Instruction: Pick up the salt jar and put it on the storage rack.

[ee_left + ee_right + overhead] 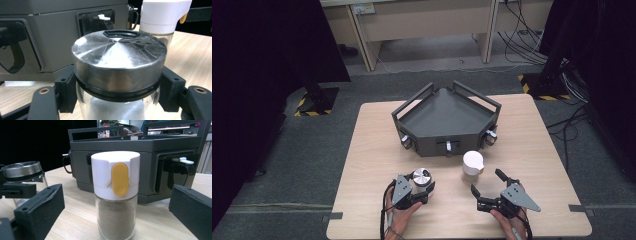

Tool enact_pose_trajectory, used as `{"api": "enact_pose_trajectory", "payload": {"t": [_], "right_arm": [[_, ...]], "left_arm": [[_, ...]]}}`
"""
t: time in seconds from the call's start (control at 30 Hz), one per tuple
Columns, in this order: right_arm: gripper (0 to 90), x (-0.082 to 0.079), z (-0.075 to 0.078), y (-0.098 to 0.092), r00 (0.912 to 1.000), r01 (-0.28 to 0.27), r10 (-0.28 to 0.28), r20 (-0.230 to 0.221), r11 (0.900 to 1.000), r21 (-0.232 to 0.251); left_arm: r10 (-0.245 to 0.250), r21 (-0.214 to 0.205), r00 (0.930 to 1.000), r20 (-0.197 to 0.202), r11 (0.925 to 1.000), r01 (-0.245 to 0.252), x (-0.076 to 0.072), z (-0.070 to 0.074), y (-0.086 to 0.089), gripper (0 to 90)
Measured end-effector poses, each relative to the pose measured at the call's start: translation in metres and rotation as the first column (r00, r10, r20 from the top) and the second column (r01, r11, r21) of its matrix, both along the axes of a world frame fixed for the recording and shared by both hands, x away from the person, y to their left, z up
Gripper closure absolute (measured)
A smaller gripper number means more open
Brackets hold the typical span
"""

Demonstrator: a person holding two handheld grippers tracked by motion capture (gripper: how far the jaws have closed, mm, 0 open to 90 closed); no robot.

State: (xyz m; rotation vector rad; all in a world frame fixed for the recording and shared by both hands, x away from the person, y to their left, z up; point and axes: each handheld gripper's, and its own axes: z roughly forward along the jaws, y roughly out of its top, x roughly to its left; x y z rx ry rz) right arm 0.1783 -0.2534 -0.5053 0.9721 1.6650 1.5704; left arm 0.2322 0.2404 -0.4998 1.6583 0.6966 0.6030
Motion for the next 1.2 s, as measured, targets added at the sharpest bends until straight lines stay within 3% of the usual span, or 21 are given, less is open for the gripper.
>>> {"api": "enact_pose_trajectory", "payload": {"t": [0.77, 1.2], "right_arm": [[0.3, 0.000, 0.000, 0.000, 1.0000, 0.001, -0.001, -0.003, 1.0000, 0.003], [0.3, 0.000, 0.000, -0.001, 1.0000, 0.003, -0.003, 0.001, 1.0000, 0.007]], "left_arm": [[-0.017, -0.019, 0.9998, -0.003, 0.9997, 0.017, 0.002, 0.029, 0.010, 30.4], [-0.033, -0.039, 0.9994, -0.004, 0.9987, 0.033, 0.014, 0.056, 0.014, 30.4]]}}
